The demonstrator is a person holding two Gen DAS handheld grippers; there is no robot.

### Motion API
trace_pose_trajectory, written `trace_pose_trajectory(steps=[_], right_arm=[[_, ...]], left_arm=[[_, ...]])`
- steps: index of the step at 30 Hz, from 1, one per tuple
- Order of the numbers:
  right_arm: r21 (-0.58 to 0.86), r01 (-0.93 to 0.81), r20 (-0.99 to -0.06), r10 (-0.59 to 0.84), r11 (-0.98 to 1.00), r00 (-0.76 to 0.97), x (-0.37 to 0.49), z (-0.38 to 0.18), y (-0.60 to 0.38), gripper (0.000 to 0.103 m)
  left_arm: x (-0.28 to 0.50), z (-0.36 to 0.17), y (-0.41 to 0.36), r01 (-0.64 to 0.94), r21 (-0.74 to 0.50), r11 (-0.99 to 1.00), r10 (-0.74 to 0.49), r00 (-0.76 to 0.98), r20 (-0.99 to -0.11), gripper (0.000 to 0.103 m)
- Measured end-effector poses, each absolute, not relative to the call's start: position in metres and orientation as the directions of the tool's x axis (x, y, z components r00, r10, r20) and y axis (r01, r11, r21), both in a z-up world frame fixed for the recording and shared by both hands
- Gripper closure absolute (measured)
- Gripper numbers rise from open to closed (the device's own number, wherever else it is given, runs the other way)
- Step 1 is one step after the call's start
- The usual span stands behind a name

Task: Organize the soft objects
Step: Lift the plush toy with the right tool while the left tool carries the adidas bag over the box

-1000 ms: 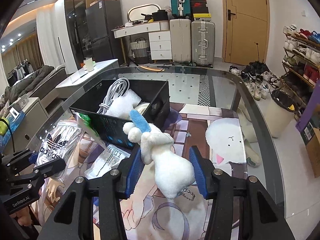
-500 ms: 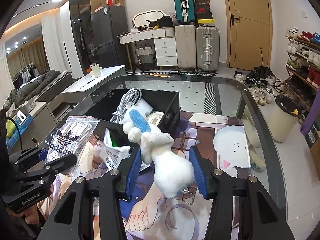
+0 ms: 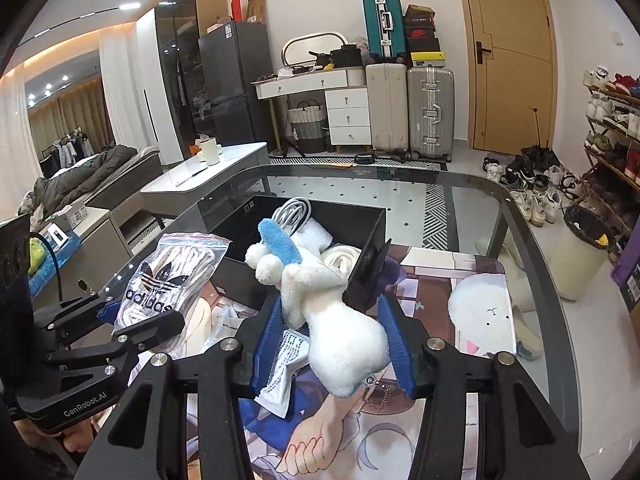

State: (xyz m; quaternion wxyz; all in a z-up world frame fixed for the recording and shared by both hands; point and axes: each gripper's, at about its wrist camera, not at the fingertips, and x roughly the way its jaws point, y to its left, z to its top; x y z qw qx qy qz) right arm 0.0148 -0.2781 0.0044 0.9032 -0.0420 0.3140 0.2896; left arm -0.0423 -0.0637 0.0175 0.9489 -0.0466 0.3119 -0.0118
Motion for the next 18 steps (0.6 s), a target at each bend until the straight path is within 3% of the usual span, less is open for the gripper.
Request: trace_pose_trajectory(steps=[18], right_arm=[[0.118,-0.566,-0.572,0.522,0.816,0.633,0.027,0.023,-0.270,0.054]], left_arm=[[-0.028,0.035,-0.069,0.014,-0.101,0.995,-0.069,0.818,-0.570,0.068]])
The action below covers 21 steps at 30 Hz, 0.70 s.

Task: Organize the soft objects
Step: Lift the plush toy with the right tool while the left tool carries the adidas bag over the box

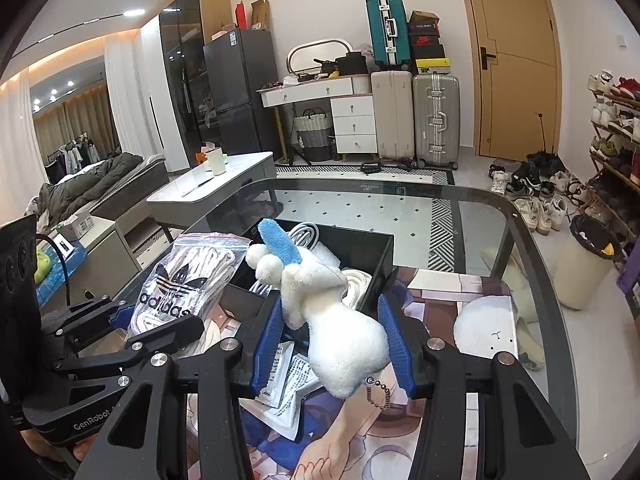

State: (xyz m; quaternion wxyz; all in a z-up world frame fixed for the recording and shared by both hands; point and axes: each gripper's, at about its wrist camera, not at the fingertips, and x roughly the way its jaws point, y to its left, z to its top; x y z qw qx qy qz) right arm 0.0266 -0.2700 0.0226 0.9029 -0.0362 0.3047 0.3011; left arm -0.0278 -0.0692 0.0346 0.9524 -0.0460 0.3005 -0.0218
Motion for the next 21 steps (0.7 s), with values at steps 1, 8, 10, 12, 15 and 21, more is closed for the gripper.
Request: trace_pose_trajectory(steps=[1,8,10,12,15,21], right_arm=[[0.117,-0.567,-0.573,0.522,0.815,0.632,0.027,0.023,-0.269,0.054],[0.119,-0.574,-0.564,0.531,0.810,0.632,0.039,0.030,-0.261,0.054],[0.111,-0.577,-0.564,0.529,0.809,0.634,0.042,0.031,-0.257,0.054],[0.118,-0.576,-0.561,0.533,0.809,0.633,0.045,0.032,-0.256,0.054],[0.130,-0.572,-0.557,0.537,0.810,0.634,0.050,0.033,-0.254,0.054],[0.120,-0.581,-0.553,0.541,0.805,0.634,0.058,0.033,-0.248,0.054]], left_arm=[[-0.027,0.036,-0.069,0.015,-0.101,0.995,-0.070,0.819,-0.570,0.068],[-0.020,0.046,-0.068,0.017,-0.102,0.995,-0.071,0.828,-0.556,0.068],[-0.018,0.047,-0.065,0.019,-0.101,0.995,-0.073,0.827,-0.558,0.068],[-0.015,0.049,-0.062,0.017,-0.114,0.993,-0.078,0.824,-0.561,0.068],[-0.010,0.053,-0.059,0.021,-0.114,0.993,-0.081,0.826,-0.558,0.068],[-0.001,0.063,-0.055,0.033,-0.096,0.995,-0.079,0.843,-0.533,0.068]])
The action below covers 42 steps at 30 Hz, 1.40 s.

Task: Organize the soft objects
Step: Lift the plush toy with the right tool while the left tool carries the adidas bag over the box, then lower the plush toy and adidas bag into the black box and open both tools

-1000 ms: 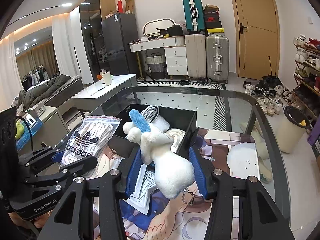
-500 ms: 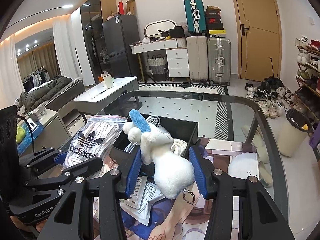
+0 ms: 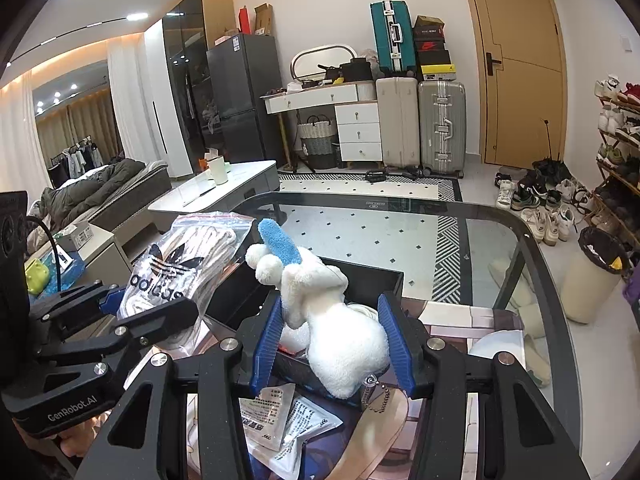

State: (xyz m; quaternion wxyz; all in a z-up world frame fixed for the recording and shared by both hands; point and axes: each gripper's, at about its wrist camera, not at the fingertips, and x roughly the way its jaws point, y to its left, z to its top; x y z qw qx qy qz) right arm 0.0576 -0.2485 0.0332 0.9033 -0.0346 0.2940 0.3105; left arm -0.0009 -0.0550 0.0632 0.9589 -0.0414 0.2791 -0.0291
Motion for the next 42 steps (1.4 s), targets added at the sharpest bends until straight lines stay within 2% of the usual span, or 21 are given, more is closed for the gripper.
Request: trace_pose_trajectory(steps=[21,42], right_arm=[[0.106,-0.608,-0.504,0.570,0.787,0.649,0.079,0.048,-0.233,0.054],[0.117,-0.618,-0.526,0.576,0.777,0.626,0.108,0.039,-0.218,0.054]], left_arm=[[0.035,0.062,-0.041,0.018,-0.082,0.996,-0.059,0.846,-0.530,0.068],[0.068,0.056,-0.037,0.034,-0.074,0.997,-0.068,0.849,-0.524,0.068]])
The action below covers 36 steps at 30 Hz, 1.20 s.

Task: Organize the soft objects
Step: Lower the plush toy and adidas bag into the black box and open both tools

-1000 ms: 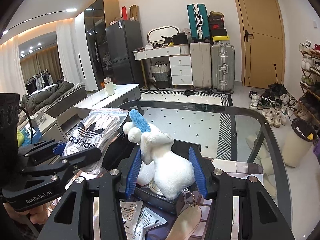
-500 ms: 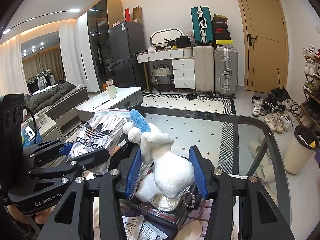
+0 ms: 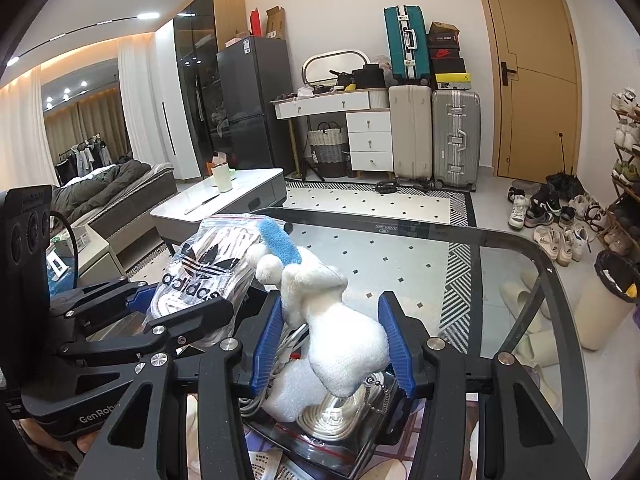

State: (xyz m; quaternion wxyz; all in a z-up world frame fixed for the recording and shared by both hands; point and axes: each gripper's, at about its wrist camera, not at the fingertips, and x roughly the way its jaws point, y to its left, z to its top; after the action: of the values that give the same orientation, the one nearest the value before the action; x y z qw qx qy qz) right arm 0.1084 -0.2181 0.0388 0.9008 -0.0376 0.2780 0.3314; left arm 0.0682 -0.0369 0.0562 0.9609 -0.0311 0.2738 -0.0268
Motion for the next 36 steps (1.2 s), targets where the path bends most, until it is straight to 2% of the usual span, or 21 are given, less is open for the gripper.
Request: trace_pose_trajectory(steps=[12,26,29,34,36], right_arm=[[0.114,-0.614,-0.554,0.563,0.781,0.613,0.122,0.021,-0.211,0.054],[0.156,-0.613,-0.609,0.563,0.775,0.558,0.143,-0.006,-0.207,0.054],[0.171,-0.613,-0.613,0.570,0.771,0.547,0.145,-0.007,-0.209,0.051],[0.178,-0.614,-0.610,0.576,0.769,0.544,0.146,-0.007,-0.211,0.051],[0.184,-0.614,-0.606,0.580,0.768,0.544,0.145,-0.006,-0.212,0.048]], left_arm=[[0.085,0.037,-0.036,0.058,-0.081,0.995,-0.093,0.835,-0.543,0.068],[0.093,0.021,-0.034,0.057,-0.114,0.992,-0.114,0.788,-0.604,0.067],[0.092,0.022,-0.035,0.057,-0.112,0.992,-0.114,0.786,-0.608,0.062],[0.083,0.029,-0.035,0.052,-0.076,0.996,-0.087,0.807,-0.584,0.045],[0.081,0.029,-0.033,0.052,-0.073,0.996,-0.085,0.810,-0.580,0.044]])
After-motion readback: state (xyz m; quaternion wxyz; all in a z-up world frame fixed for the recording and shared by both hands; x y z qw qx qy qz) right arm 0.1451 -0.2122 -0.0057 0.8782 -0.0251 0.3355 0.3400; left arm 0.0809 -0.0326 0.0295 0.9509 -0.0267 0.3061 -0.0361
